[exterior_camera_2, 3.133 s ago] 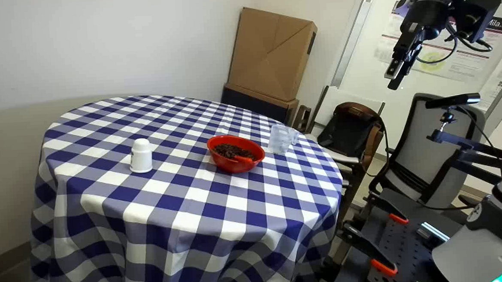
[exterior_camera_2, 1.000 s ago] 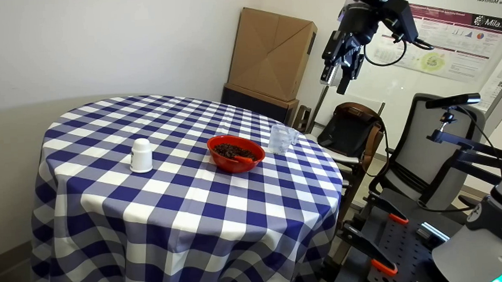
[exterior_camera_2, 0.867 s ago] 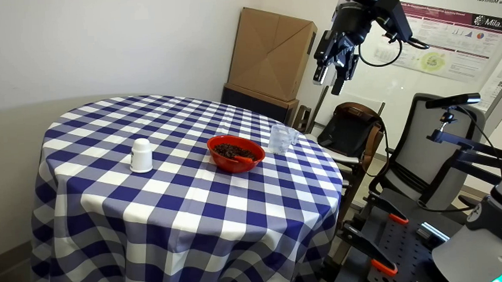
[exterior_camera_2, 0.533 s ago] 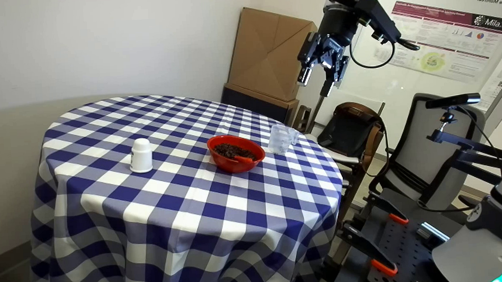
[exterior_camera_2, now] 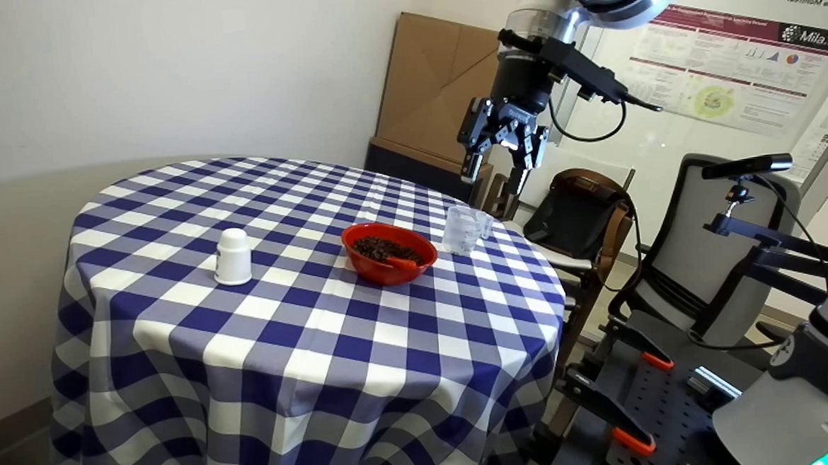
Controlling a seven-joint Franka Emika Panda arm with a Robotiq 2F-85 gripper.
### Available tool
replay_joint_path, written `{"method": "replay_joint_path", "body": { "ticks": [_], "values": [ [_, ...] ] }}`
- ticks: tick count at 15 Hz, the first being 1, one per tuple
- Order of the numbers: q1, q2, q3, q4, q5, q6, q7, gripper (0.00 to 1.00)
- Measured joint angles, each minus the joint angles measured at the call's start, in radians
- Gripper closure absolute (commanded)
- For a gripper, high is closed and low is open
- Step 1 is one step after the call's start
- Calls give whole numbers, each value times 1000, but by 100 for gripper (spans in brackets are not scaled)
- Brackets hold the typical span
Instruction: Spoon some of the content in the orange bowl and pour it into the transparent container
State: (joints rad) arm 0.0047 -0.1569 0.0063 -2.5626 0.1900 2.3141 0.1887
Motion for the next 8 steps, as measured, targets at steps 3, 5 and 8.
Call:
{"method": "replay_joint_path", "body": {
  "ticks": [3, 5, 8],
  "values": [
    [26, 53, 26, 30, 37, 2, 12, 0],
    [40, 89, 39, 55, 48, 8, 28, 0],
    [49, 154, 53, 93, 54, 40, 59, 0]
  ]
}}
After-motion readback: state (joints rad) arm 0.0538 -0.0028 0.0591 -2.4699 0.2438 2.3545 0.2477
